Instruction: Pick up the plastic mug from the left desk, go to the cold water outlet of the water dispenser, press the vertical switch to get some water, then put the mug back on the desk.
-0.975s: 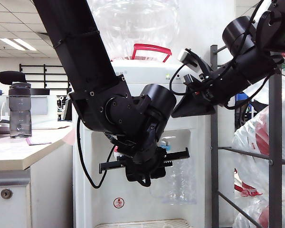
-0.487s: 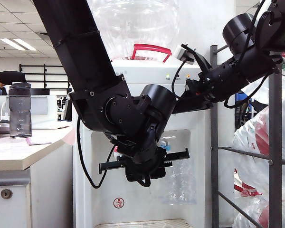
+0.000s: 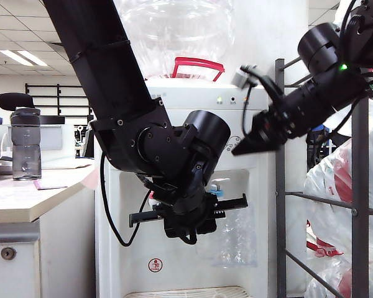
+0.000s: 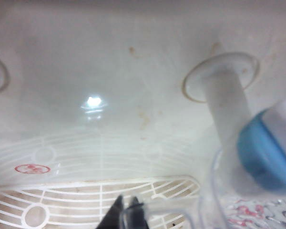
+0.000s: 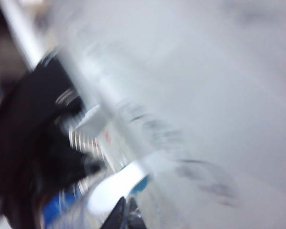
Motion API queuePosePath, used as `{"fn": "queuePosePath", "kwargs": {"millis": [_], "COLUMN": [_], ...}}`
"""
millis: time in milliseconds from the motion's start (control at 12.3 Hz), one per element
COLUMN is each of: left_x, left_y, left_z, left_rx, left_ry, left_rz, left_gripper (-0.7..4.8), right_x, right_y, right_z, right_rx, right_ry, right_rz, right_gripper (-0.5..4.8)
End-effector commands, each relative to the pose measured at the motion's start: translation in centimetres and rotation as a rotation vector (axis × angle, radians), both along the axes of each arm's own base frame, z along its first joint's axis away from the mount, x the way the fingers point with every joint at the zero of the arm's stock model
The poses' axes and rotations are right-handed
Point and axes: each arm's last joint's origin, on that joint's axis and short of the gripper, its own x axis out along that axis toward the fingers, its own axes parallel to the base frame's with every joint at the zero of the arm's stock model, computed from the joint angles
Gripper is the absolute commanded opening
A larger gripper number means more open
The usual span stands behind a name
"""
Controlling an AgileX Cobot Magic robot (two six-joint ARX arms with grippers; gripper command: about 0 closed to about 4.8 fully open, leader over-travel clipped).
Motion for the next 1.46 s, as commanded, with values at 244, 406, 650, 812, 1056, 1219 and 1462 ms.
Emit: {"fn": "queuePosePath", "kwargs": {"millis": [244,406,650,812,1056,1219,1462], "left_x": [-0.1,-0.1,-0.1,-0.1,-0.1,-0.1,-0.1], "left_y": [-0.5,-0.6,-0.6,-0.6,-0.6,-0.6,-0.6], "left_z": [0.7,0.7,0.7,0.7,0.7,0.7,0.7], "left_rx": [-0.046,-0.053,-0.053,-0.054,-0.061,-0.061,-0.062], "left_ry": [-0.017,-0.011,-0.01,-0.009,-0.003,-0.003,-0.002], "left_rz": [-0.043,-0.056,-0.057,-0.059,-0.071,-0.073,-0.075], "left_gripper": [-0.07,-0.07,-0.07,-0.07,-0.07,-0.07,-0.07], "right_x": [-0.4,-0.3,-0.2,0.1,0.4,0.6,0.9], "right_y": [0.2,0.3,0.6,0.9,1.2,1.2,1.4], "right_z": [-0.2,-0.5,-1.6,-1.9,-2.3,-3.0,-3.7], "right_rx": [-0.137,-0.176,-0.2,-0.193,-0.159,-0.15,-0.135], "right_ry": [-0.147,-0.195,-0.195,-0.221,-0.233,-0.215,-0.209], "right_rz": [0.144,0.181,0.212,0.217,0.231,0.231,0.236], "right_gripper": [-0.05,-0.05,-0.05,-0.05,-0.05,-0.05,-0.05]}}
